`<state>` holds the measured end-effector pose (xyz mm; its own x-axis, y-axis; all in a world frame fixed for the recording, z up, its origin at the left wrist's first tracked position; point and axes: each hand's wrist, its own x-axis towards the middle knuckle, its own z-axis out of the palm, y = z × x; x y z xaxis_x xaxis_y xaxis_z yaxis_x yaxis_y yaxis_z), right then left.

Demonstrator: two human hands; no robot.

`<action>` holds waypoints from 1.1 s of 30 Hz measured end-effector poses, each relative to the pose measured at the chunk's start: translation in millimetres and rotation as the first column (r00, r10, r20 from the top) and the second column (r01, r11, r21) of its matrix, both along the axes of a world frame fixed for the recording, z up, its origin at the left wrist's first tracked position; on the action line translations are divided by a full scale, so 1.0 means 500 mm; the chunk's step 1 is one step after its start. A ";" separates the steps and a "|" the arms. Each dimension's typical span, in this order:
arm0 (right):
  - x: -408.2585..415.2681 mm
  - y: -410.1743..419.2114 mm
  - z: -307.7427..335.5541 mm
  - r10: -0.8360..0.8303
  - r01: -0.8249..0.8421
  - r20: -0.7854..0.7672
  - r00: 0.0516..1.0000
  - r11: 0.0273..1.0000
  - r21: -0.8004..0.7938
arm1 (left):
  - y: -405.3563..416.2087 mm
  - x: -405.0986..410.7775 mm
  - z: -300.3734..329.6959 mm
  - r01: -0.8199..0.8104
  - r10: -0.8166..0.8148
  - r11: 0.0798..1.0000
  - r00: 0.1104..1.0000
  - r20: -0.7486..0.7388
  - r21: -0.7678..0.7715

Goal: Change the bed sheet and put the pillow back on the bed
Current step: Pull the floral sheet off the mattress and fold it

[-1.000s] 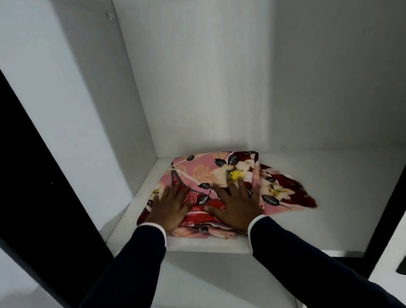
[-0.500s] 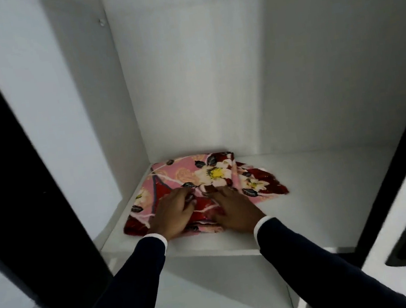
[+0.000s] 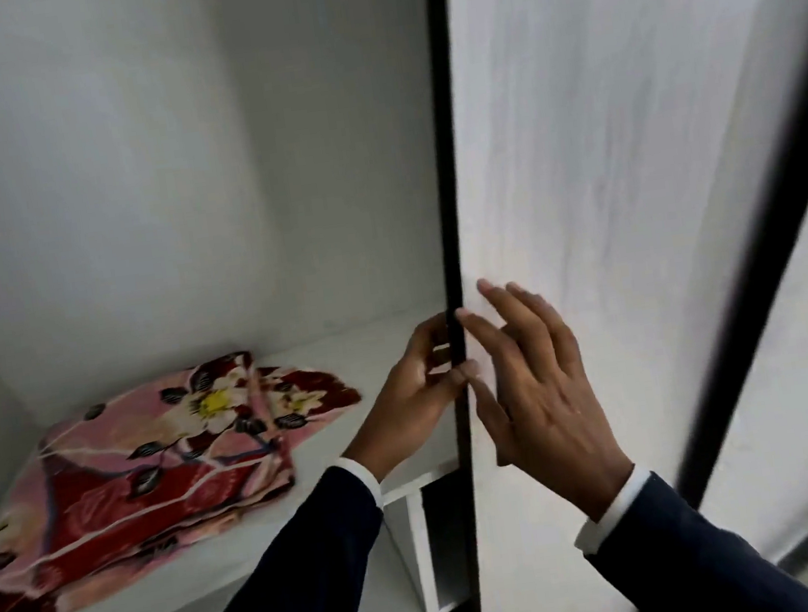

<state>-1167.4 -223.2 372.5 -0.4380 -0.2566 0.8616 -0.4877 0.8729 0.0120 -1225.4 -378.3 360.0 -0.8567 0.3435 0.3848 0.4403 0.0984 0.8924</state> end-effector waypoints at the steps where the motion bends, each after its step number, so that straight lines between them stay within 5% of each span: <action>1: -0.009 0.024 -0.006 -0.042 0.043 0.017 0.999 0.999 -0.015 | 0.021 0.000 0.000 -0.004 0.003 1.000 1.000 -0.023 -0.028; 6: -0.053 0.125 -0.038 -0.116 0.097 0.135 0.984 0.986 0.139 | 0.049 0.001 -0.009 -0.153 0.147 0.987 0.981 -0.125 -0.039; 16: -0.090 0.108 -0.062 -0.086 0.079 0.022 0.996 0.974 0.211 | 0.037 0.040 0.010 -0.280 0.278 0.960 0.957 -0.078 -0.019; 28: -0.072 -0.085 -0.079 0.172 -0.132 -0.113 0.979 0.947 0.293 | -0.153 0.122 0.001 -0.392 0.393 0.918 0.920 0.000 -0.064; 33: -0.046 -0.192 -0.074 0.234 -0.164 -0.142 0.962 0.907 0.387 | -0.227 0.199 -0.008 -0.591 0.585 0.794 0.807 -0.083 -0.142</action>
